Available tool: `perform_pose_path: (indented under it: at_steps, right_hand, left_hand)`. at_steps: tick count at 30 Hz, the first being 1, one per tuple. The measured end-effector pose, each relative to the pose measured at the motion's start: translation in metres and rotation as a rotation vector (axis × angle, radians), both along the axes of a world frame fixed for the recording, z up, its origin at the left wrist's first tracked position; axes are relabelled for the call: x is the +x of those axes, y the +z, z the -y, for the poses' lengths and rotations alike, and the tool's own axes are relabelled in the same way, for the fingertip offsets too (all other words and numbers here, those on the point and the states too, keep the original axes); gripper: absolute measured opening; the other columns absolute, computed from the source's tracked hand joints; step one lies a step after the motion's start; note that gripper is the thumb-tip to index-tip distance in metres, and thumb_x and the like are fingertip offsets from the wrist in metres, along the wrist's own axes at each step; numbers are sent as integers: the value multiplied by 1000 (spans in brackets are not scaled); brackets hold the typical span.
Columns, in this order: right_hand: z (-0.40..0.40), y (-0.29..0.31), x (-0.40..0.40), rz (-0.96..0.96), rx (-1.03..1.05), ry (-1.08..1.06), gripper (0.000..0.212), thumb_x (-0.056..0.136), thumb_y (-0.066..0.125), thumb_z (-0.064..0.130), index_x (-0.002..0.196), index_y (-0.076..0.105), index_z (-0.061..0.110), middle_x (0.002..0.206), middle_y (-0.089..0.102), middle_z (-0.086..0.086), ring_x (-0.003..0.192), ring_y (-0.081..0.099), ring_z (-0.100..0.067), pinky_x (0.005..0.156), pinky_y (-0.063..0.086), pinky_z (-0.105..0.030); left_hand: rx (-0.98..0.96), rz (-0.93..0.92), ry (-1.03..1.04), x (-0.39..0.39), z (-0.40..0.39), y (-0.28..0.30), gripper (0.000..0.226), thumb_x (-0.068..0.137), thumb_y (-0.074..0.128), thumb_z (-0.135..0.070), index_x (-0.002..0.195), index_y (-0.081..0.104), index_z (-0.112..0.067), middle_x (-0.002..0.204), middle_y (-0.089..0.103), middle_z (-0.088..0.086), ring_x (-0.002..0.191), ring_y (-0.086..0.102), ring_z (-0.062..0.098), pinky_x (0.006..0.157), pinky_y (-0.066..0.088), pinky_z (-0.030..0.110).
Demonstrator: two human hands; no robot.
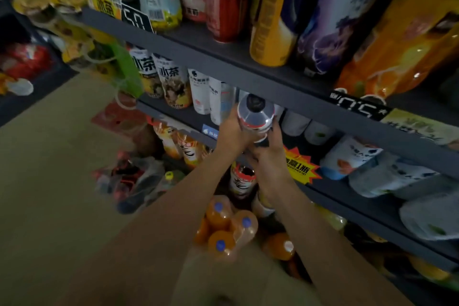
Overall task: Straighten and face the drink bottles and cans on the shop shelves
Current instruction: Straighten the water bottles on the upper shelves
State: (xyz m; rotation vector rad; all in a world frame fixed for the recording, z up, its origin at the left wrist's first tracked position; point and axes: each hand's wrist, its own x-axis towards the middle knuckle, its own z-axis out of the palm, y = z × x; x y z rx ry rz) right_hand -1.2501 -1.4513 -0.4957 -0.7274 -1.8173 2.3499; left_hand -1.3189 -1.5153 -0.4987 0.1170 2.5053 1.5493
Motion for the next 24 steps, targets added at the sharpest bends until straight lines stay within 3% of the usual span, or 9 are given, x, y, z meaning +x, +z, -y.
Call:
perform_pose_path:
  at_steps: [3,5,7,10,13,15,17,19,24]
  right_hand:
    - [-14,-4,-22,66,12,-1,64,90,42,-12,137,39,32,115,63,4,109,60,-24,91,52,-41]
    - [-20,-10,-36,156,55,12,69,88,38,-14,140,39,33,107,65,3,112,57,-32,95,48,-48]
    - [-20,-11,-49,205,75,49,70,87,36,-13,139,39,33,102,64,2,112,55,-31,96,47,-44]
    - [-13,-1,-66,220,36,67,60,85,31,-15,134,41,19,121,58,-15,111,56,-27,96,45,-36]
    - [-11,8,-74,278,-8,34,44,84,29,-19,123,44,-7,128,50,-30,121,48,-41,106,38,-48]
    - [-12,10,-70,292,-8,46,39,86,32,-17,124,41,-14,127,51,-31,122,46,-43,108,35,-48]
    - [-10,13,-54,289,-52,70,39,92,36,-8,128,46,3,124,55,-16,114,53,-30,102,42,-37]
    - [-6,22,-31,295,-94,68,35,93,37,-4,124,48,9,123,56,-15,106,57,-25,87,51,-34]
    - [-8,92,44,390,-15,178,30,92,43,-5,119,55,-9,116,58,-31,79,58,-30,77,52,-40]
  left_hand:
    - [-120,28,-59,-19,-11,-2,76,73,79,-23,135,39,-8,131,55,11,122,51,26,94,37,25]
    - [-174,30,-69,-29,-10,-4,73,75,77,-24,134,39,-8,132,55,10,123,50,25,93,35,23]
    - [-195,60,-40,-41,-8,-8,70,76,76,-27,134,41,-8,131,56,10,121,50,25,92,37,25]
    - [-328,72,-36,-57,-11,-9,62,82,69,-27,132,41,-4,128,56,15,119,51,29,94,39,33]
    - [-385,91,-56,-61,-15,-3,52,88,61,-24,132,42,-2,130,54,17,120,50,31,97,40,36]
    - [-429,123,-66,-54,-14,0,46,93,53,-22,131,41,0,131,52,19,121,48,32,96,38,36]
    - [-493,119,-84,-37,-8,2,40,94,49,-19,127,44,3,129,52,21,121,47,34,93,38,35]
    - [-519,108,-138,-11,0,10,33,92,49,-18,118,52,3,123,56,20,115,52,33,86,40,32]
    - [-540,240,-467,57,15,72,24,92,52,-22,104,62,-3,108,63,12,97,58,23,79,43,29]
